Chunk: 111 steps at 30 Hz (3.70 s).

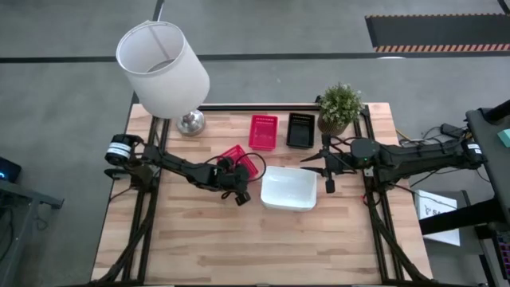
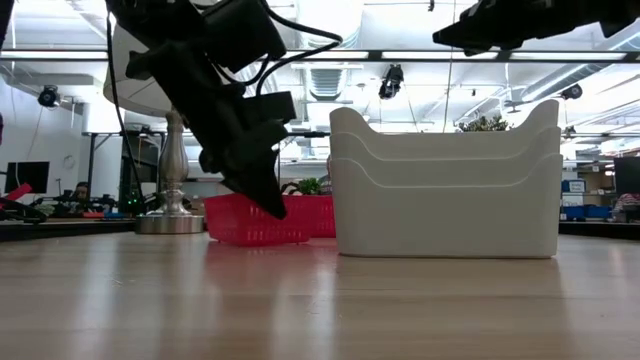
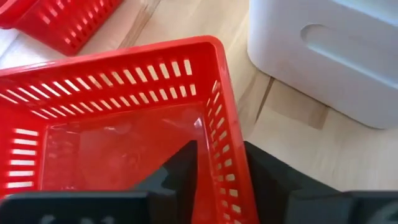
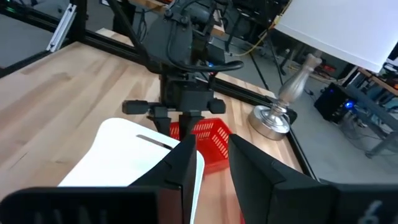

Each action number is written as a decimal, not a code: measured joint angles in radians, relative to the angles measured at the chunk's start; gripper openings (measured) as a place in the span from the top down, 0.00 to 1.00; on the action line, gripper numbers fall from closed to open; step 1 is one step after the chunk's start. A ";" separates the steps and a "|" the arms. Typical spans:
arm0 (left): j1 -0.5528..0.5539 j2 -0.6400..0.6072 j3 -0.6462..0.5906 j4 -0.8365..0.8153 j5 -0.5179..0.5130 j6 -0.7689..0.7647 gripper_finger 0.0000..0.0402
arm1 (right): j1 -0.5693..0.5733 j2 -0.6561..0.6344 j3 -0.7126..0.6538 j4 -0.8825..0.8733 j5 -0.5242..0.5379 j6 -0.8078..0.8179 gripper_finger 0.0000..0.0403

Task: Stack baskets by color
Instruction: Stack the bottom red bin into the other red bins

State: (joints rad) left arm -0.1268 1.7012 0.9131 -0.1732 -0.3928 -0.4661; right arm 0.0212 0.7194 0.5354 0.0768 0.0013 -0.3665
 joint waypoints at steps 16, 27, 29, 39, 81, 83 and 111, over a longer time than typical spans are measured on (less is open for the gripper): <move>0.005 -0.152 0.046 -0.224 0.024 0.132 1.00 | 0.000 0.003 0.000 -0.020 0.001 0.042 0.81; 0.027 -0.364 0.087 -0.113 0.034 0.590 1.00 | 0.000 0.000 -0.043 -0.013 -0.001 0.043 0.83; 0.047 -0.365 0.087 -0.043 0.033 0.712 1.00 | -0.002 -0.003 -0.054 -0.014 -0.001 0.043 0.82; 0.253 -0.264 0.088 0.152 0.229 0.947 1.00 | -0.002 -0.017 -0.060 -0.017 -0.003 0.027 0.84; 0.470 0.026 0.169 0.140 0.446 0.969 1.00 | -0.002 -0.017 -0.090 -0.020 0.000 -0.012 0.84; 0.470 0.026 0.169 0.140 0.446 0.969 1.00 | -0.002 -0.017 -0.092 -0.020 0.000 -0.012 0.84; 0.475 0.031 0.169 0.165 0.462 0.970 1.00 | -0.002 -0.025 -0.099 -0.020 0.000 -0.001 0.84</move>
State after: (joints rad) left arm 0.3477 1.7321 1.0821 -0.0078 0.0696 0.5037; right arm 0.0193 0.6945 0.4367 0.0570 0.0010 -0.3676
